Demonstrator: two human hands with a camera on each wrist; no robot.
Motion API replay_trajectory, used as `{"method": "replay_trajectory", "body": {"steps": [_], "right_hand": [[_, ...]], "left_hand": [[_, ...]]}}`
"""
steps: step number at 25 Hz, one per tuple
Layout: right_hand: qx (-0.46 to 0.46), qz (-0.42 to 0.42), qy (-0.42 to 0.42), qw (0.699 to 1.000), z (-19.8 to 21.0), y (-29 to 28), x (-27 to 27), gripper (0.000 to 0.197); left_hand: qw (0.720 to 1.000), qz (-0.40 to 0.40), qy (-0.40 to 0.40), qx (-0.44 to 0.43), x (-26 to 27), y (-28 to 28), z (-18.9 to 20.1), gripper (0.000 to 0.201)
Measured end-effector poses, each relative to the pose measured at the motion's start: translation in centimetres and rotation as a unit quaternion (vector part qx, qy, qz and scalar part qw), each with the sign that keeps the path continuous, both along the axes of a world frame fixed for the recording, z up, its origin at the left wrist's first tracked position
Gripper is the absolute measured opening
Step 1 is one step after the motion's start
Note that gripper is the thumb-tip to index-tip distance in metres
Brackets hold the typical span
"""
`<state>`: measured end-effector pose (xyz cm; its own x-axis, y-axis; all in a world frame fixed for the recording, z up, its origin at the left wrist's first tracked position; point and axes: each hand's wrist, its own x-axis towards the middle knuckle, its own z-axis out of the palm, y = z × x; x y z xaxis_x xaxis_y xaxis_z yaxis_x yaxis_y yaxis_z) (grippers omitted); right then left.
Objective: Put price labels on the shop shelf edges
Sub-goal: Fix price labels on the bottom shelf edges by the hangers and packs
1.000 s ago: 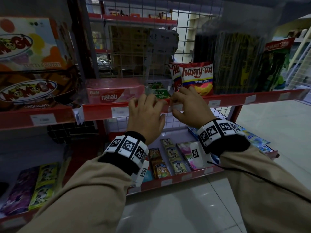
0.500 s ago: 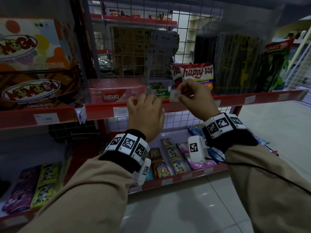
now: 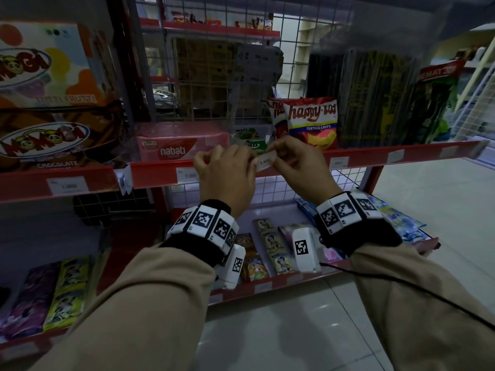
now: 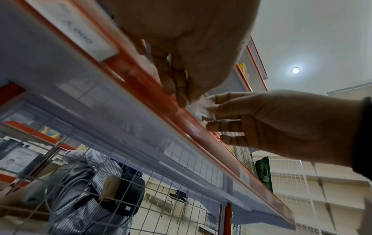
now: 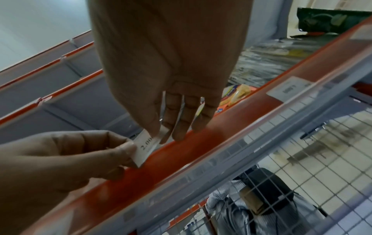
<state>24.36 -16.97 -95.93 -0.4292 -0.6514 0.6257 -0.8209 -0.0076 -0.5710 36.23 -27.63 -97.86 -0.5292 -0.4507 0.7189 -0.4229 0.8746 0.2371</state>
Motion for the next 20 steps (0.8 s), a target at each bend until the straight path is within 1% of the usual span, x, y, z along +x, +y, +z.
{"method": "replay_trajectory", "body": {"steps": [2,3,5,8,10,12,15,18,20], "right_hand": [[0.005,-0.033,0.06,0.998,0.4,0.0,-0.5,0.012],[-0.009,-0.046,0.068,0.997,0.6,-0.1,-0.7,0.01],[-0.039,-0.054,0.056,0.996,0.7,-0.3,-1.3,0.008],[0.003,-0.056,0.031,0.998,0.2,-0.5,-2.0,0.008],[0.02,-0.04,0.014,0.999,0.0,-0.5,-2.3,0.008],[0.011,-0.012,0.005,1.0,0.0,-0.4,-2.5,0.008],[0.022,0.012,0.008,1.0,0.3,-0.5,-2.6,0.007],[0.06,-0.016,0.042,0.997,0.3,-0.6,-2.4,0.009],[0.074,-0.049,0.095,0.991,0.3,-0.3,-2.2,0.009]], "left_hand": [[1.0,-0.011,0.014,-0.002,0.0,0.0,-0.1,0.018],[0.999,-0.019,0.026,0.003,0.0,-0.1,-0.1,0.022],[0.999,-0.029,0.045,0.009,0.0,-0.2,-0.2,0.029],[0.999,-0.026,0.037,-0.017,0.0,-0.3,-0.3,0.029],[0.999,-0.013,0.018,-0.037,-0.1,-0.2,-0.3,0.029],[0.999,-0.005,0.007,-0.04,-0.2,-0.2,-0.4,0.03],[0.999,0.0,-0.003,-0.041,-0.2,-0.2,-0.3,0.03],[0.998,0.012,-0.027,-0.048,-0.4,-0.1,-0.1,0.022],[0.998,0.015,-0.035,-0.051,-0.6,-0.2,0.2,0.019]]}}
